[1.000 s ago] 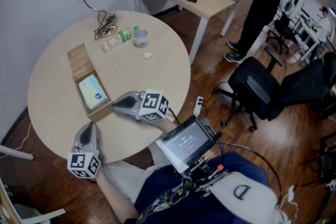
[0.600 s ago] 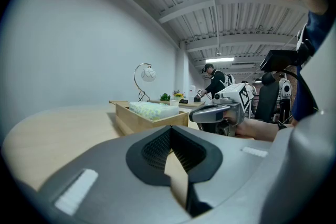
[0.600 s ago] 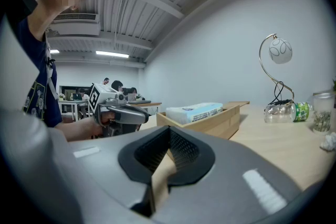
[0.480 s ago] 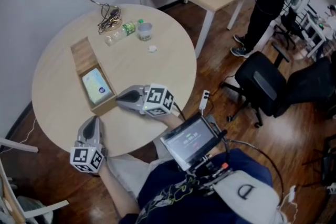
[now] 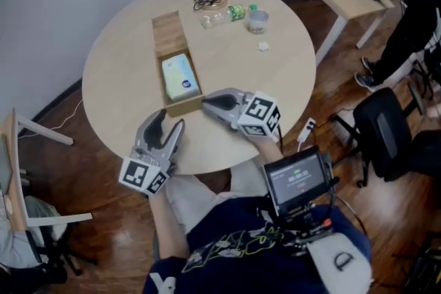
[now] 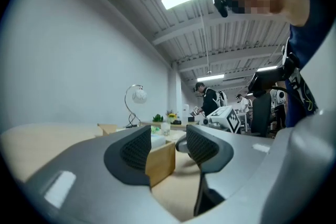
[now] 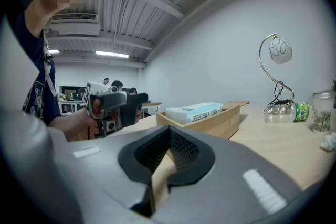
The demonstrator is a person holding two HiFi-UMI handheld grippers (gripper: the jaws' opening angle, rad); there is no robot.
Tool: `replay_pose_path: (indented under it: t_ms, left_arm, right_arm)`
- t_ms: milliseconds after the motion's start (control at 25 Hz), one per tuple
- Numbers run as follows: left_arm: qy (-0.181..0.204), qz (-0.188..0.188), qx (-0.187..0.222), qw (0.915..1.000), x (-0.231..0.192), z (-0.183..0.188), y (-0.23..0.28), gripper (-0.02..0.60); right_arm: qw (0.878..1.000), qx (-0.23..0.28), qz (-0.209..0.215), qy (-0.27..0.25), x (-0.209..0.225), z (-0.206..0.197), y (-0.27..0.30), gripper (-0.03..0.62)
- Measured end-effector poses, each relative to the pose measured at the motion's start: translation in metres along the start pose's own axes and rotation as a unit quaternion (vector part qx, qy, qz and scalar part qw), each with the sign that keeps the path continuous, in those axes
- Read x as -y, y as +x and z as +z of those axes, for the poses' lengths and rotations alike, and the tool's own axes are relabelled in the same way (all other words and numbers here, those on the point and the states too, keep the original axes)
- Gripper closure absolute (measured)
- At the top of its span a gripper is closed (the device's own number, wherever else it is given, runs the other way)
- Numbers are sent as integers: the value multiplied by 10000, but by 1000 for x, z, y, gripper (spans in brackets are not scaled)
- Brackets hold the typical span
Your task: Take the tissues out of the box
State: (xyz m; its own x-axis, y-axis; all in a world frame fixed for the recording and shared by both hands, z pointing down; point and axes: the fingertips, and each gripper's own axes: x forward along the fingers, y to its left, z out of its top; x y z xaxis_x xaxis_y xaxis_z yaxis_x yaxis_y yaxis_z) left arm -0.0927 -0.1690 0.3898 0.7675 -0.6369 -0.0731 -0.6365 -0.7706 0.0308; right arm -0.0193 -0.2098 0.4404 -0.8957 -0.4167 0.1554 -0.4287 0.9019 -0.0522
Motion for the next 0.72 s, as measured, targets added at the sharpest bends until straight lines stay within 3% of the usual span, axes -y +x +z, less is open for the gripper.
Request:
replay_pose_path:
  t_ms: [160, 240, 400, 520, 600, 720]
  left_arm:
    - [455, 419, -3, 9981, -6, 28, 9, 390]
    - [236, 524, 80, 9983, -9, 40, 13, 316]
    - [-64, 931, 496, 9944, -20, 64, 14, 282]
    - [-249, 1155, 1066, 9873, -32, 82, 6, 275]
    - [-276, 1247, 1369, 9823, -37, 92, 0, 229]
    - [-195, 1272, 1339, 9826, -38, 94, -4, 174]
  right_arm:
    - [10000, -7, -12, 4, 1, 2, 1, 597]
    - [10000, -17, -13, 11, 0, 2, 1, 597]
    - [10000, -40, -12, 15, 1, -1, 1, 597]
    - [10000, -35, 1, 11, 0, -1, 2, 597]
    - [10000, -46, -10, 25, 0, 0, 3, 597]
    - [10000, -35, -7, 33, -1, 1, 3, 597]
